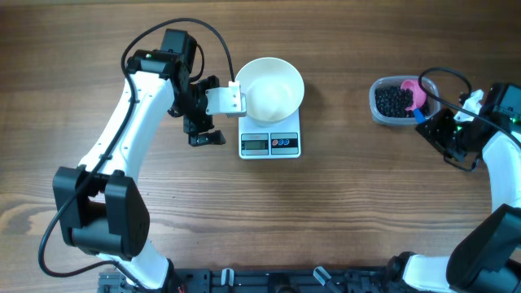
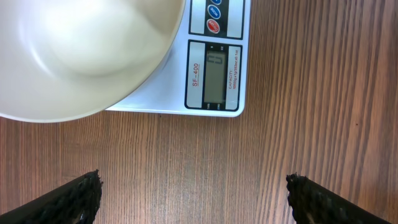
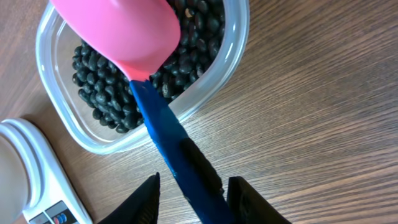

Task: Scoop item into bowl and weigh 150g on scale
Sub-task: 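Move the right gripper to the pink scoop's blue handle and grasp it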

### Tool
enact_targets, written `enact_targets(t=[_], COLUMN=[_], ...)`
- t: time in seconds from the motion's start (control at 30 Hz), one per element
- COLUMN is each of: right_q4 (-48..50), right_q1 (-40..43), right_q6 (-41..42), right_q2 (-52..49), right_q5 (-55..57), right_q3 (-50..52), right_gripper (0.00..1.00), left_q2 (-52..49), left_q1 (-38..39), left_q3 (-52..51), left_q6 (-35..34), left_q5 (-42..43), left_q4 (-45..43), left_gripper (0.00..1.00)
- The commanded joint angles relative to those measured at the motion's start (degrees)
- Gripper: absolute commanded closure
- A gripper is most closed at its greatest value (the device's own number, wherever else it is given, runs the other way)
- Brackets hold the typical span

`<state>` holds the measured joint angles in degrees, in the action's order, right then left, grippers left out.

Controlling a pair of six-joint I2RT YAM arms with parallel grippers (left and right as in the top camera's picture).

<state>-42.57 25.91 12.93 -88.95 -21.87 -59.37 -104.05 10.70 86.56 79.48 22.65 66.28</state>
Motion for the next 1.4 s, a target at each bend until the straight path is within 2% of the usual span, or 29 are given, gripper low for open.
enact_targets(t=[0.0,0.03,0.1,0.27,0.5,0.77,1.1,1.37], right_q4=[0.0,-0.3,-1.1,-2.3,-7.1,-12.4,-14.3,-21.9], right_q1=[-0.4,-0.5,-0.5,-0.5,-2.0,-6.5,-9.5,-9.5], right_q6=[-2.1,-2.5,-3.9,-5.5,-10.0,-16.7,-29.5,-29.4], right_q2=[-0.5,-0.5,-0.5,-0.4,-0.4,-0.4,-0.6,-1.7], right_q5=[-0.8,2.3,4.3,3.8,5.5,17.4,18.7,19.2], right_q3=[0.0,-0.2,-0.9,-3.9,-10.1,-18.2,-18.4,-24.6], right_gripper=[0.70,0.78,0.85,0.96,0.96,0.96,0.96,0.96], left_q2=[-0.1,-0.1,-0.1,-0.1,-0.1,-0.1,-0.1,-0.1], left_q1=[-0.3,-0.3,-0.3,-0.3,-0.3,-0.3,-0.3,-0.3], left_q3=[-0.5,-0.5,-0.5,-0.5,-0.5,-0.5,-0.5,-0.5], left_q6=[1.1,1.1,1.1,1.1,1.1,1.1,1.1,1.1], left_q5=[1.5,1.6,1.5,1.6,1.6,1.6,1.5,1.5], left_q4=[-0.1,-0.1,-0.1,-0.1,-0.1,-0.1,-0.1,-0.1], left_gripper=[0.00,0.00,0.00,0.00,0.00,0.00,0.00,0.00])
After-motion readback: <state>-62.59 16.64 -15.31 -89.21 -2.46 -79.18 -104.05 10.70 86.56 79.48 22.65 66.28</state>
